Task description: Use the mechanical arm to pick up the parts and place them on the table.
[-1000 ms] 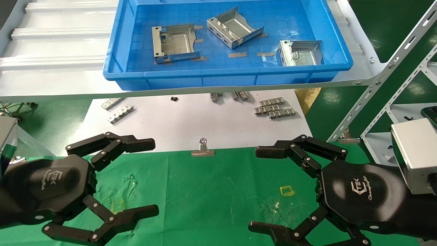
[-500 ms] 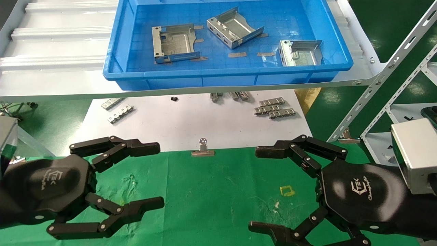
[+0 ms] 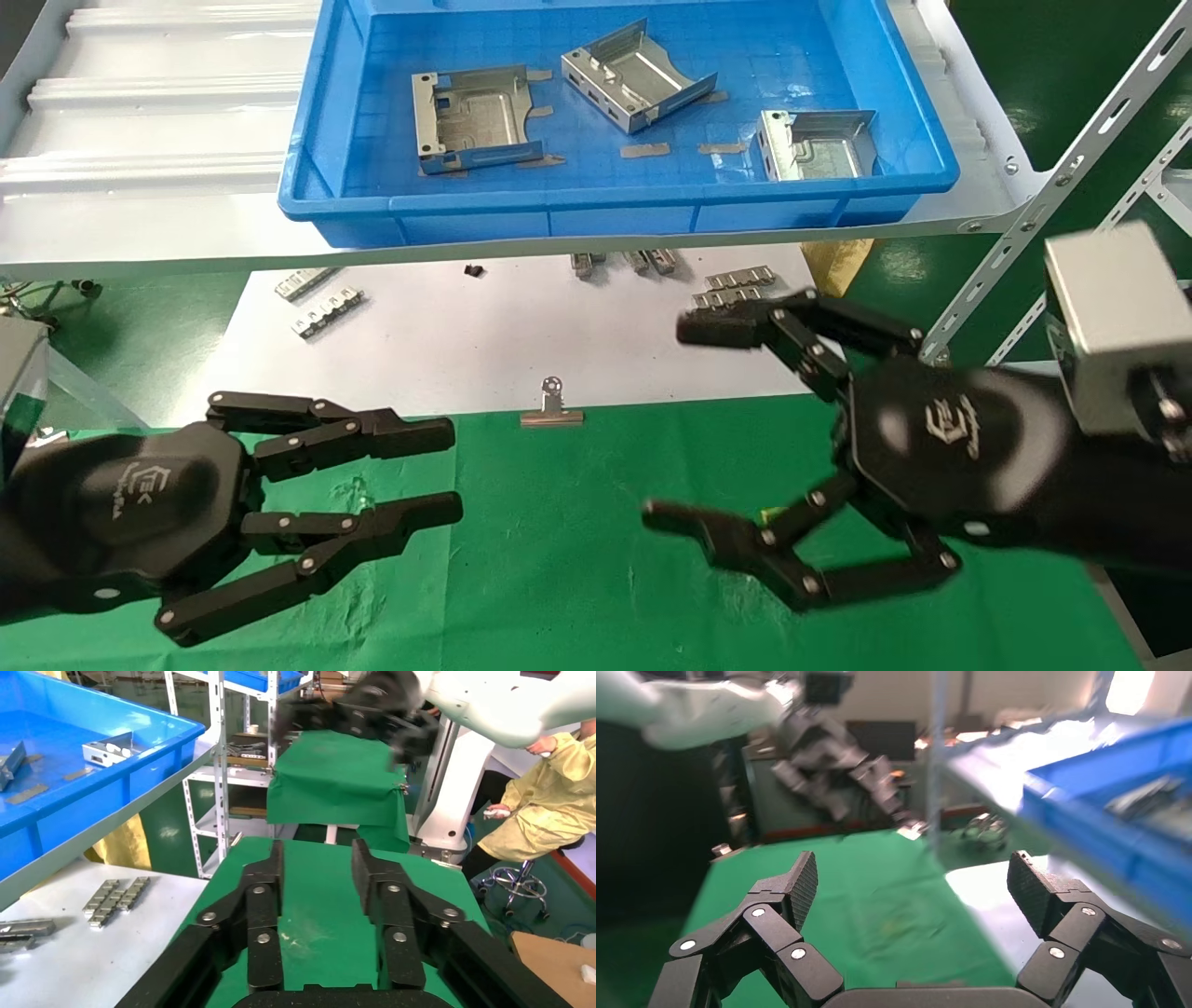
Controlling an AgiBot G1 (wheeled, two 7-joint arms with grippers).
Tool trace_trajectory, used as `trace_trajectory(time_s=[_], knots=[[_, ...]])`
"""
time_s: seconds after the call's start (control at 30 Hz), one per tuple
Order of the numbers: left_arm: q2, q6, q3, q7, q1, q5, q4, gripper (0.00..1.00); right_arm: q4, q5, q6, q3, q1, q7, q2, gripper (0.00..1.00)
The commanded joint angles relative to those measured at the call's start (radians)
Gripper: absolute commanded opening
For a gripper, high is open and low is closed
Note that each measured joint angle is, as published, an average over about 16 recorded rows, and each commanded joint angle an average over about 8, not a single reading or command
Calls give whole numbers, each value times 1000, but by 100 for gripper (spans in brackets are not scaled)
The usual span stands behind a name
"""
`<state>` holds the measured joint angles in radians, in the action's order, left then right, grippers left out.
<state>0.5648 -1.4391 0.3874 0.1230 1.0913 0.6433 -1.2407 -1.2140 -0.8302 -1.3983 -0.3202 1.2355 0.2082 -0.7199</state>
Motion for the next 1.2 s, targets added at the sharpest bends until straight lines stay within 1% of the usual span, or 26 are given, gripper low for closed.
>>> trace_trajectory(time_s=[0.03, 0.13, 0.27, 0.47, 0.5, 0.53, 0.73, 0.77, 0.87, 0.97, 1.2], knots=[[0, 0, 0, 0, 0, 0, 0, 0, 11, -23, 22, -9, 47, 4, -31, 100], [0, 0, 0, 0, 0, 0, 0, 0, 91, -124, 97, -53, 165, 28, -108, 100], [0, 0, 0, 0, 0, 0, 0, 0, 226, -266, 215, -116, 306, 59, -220, 100], [0, 0, 0, 0, 0, 0, 0, 0, 460, -431, 379, -195, 466, 94, -390, 100], [0, 0, 0, 0, 0, 0, 0, 0, 501, -452, 403, -205, 488, 98, -416, 94], [0, 0, 0, 0, 0, 0, 0, 0, 544, -472, 426, -215, 510, 102, -443, 82], [0, 0, 0, 0, 0, 0, 0, 0, 795, -566, 531, -266, 621, 116, -569, 7], [0, 0, 0, 0, 0, 0, 0, 0, 831, -576, 544, -273, 636, 117, -585, 1], [0, 0, 0, 0, 0, 0, 0, 0, 916, -596, 573, -289, 669, 117, -618, 0], [0, 0, 0, 0, 0, 0, 0, 0, 963, -596, 597, -299, 684, 115, -634, 0], [0, 0, 0, 0, 0, 0, 0, 0, 983, -570, 637, -328, 679, 125, -644, 0]])
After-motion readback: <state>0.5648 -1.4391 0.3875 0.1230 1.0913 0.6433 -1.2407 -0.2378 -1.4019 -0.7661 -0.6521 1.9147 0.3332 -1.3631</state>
